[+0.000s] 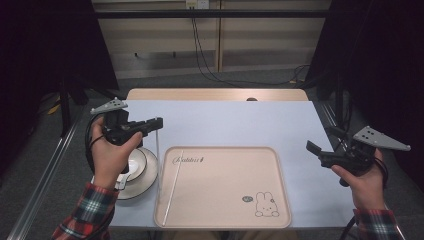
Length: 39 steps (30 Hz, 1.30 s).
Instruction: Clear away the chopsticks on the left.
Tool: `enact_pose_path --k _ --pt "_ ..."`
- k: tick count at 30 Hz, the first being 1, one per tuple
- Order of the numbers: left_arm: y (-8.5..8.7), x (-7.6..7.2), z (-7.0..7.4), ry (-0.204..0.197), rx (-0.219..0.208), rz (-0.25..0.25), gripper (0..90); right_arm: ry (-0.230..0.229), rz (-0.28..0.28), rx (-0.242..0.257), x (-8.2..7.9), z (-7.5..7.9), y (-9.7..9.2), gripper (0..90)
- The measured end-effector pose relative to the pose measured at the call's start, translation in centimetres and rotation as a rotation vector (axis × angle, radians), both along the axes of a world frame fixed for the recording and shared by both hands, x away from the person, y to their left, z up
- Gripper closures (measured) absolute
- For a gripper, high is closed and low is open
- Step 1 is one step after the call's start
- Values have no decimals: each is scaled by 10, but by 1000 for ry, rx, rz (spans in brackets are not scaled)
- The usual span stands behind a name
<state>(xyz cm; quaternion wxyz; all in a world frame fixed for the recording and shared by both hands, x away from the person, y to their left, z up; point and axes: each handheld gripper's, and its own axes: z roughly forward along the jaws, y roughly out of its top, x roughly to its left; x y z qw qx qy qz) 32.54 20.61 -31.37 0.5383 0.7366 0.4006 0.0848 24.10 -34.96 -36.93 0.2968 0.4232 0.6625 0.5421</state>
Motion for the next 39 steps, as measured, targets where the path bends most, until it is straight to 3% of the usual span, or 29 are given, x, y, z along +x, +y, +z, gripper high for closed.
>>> enact_pose_path --k 10,17,25,33,39 --pt "-6 4 -16 55 49 4 875 0 -4 0 0 0 0 35" --pt "-8 6 -24 81 50 16 874 1 -3 4 0 0 -1 36" --pt "-13 7 -39 136 38 60 873 1 -7 11 0 1 0 36" --pt "-18 9 -55 186 39 74 870 1 0 0 0 0 -1 36" --pt "-21 12 -64 198 45 79 865 -1 -6 9 0 1 -1 36"
